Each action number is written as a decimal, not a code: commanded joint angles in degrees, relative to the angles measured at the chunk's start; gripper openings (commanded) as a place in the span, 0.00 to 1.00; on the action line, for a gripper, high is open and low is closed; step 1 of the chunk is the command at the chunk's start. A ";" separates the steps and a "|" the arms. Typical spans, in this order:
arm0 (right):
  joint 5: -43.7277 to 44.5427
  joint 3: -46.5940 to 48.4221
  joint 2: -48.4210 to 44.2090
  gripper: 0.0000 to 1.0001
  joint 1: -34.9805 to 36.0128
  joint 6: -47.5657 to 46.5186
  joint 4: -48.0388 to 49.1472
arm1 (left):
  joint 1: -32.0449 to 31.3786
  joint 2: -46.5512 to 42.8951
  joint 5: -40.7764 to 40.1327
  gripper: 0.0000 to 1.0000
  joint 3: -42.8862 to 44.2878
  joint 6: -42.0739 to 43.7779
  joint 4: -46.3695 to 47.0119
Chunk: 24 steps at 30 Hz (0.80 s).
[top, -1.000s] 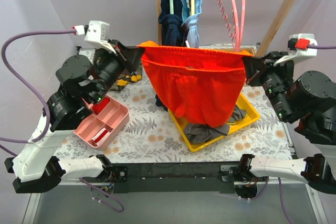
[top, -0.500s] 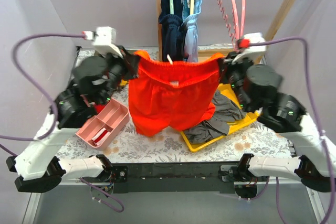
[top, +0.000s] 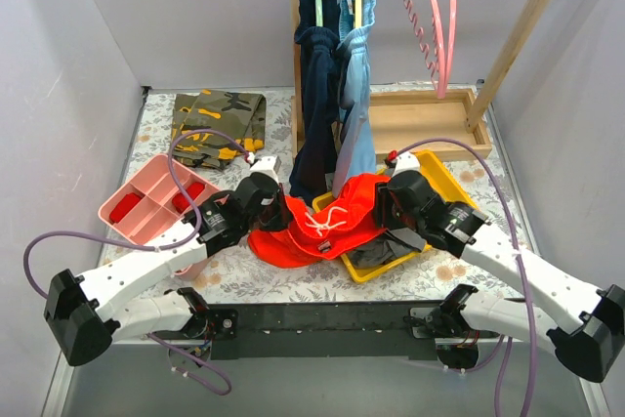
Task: Place the shorts on the hanger
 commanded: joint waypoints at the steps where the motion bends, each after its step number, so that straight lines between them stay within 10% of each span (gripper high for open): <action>1: -1.07 12.72 -3.88 0.56 -0.23 -1.57 -1.83 | 0.52 1.62 3.51 0.02 3.08 0.08 4.88; 11: 12.82 50.86 8.98 0.63 -3.20 -24.15 2.90 | 2.28 8.57 8.43 0.03 8.44 3.43 5.76; 24: -16.62 73.04 26.16 0.63 -30.89 -19.60 11.61 | 3.86 9.45 10.80 0.06 10.46 6.24 4.52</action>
